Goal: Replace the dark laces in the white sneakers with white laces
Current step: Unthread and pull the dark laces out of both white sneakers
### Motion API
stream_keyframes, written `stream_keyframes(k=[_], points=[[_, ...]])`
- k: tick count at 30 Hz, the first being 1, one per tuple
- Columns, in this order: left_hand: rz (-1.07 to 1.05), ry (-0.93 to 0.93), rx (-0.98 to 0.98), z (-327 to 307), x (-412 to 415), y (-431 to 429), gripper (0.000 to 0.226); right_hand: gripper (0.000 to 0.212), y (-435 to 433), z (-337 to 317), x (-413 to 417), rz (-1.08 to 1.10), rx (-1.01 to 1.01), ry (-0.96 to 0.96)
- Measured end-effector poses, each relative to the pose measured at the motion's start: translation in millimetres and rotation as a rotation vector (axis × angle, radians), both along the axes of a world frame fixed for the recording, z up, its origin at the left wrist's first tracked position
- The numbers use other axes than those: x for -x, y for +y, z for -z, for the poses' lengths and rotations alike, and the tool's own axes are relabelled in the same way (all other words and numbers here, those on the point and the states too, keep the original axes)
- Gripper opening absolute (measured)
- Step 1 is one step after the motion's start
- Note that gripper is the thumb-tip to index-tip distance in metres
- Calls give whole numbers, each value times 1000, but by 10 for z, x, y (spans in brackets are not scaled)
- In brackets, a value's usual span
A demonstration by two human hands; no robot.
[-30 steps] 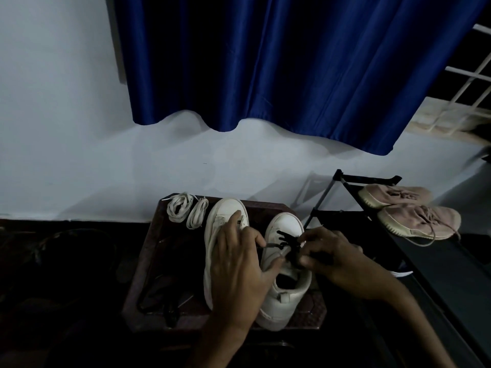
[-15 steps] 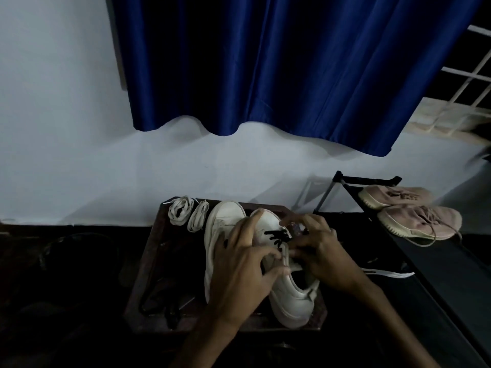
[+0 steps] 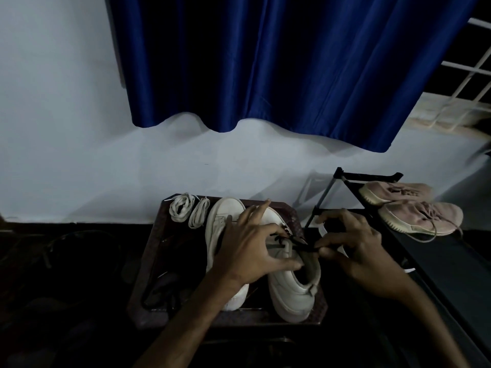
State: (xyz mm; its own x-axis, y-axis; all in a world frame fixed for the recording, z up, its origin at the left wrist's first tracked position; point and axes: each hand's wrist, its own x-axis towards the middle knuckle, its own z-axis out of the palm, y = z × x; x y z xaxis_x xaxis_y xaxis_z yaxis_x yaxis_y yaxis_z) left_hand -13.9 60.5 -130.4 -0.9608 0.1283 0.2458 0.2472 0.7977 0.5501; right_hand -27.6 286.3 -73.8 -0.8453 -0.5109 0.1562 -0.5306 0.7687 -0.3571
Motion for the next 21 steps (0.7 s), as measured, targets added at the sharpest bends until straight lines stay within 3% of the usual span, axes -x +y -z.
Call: stream_keyframes(k=[2, 7, 11, 17, 21], points=[[-3, 0, 8, 1, -1, 2, 67, 12, -41, -104, -13, 24, -184, -102], [5, -18, -10, 18, 2, -10, 71, 28, -521, 0, -35, 93, -383, -20], [14, -31, -16, -4, -19, -9, 70, 21, -523, 106, 14, 126, -283, -52], [26, -32, -23, -6, -19, -21, 70, 5, -433, 224, 101, 92, 39, -95], [20, -32, -15, -17, -25, -18, 71, 13, -382, 72, 32, 63, -106, -67]])
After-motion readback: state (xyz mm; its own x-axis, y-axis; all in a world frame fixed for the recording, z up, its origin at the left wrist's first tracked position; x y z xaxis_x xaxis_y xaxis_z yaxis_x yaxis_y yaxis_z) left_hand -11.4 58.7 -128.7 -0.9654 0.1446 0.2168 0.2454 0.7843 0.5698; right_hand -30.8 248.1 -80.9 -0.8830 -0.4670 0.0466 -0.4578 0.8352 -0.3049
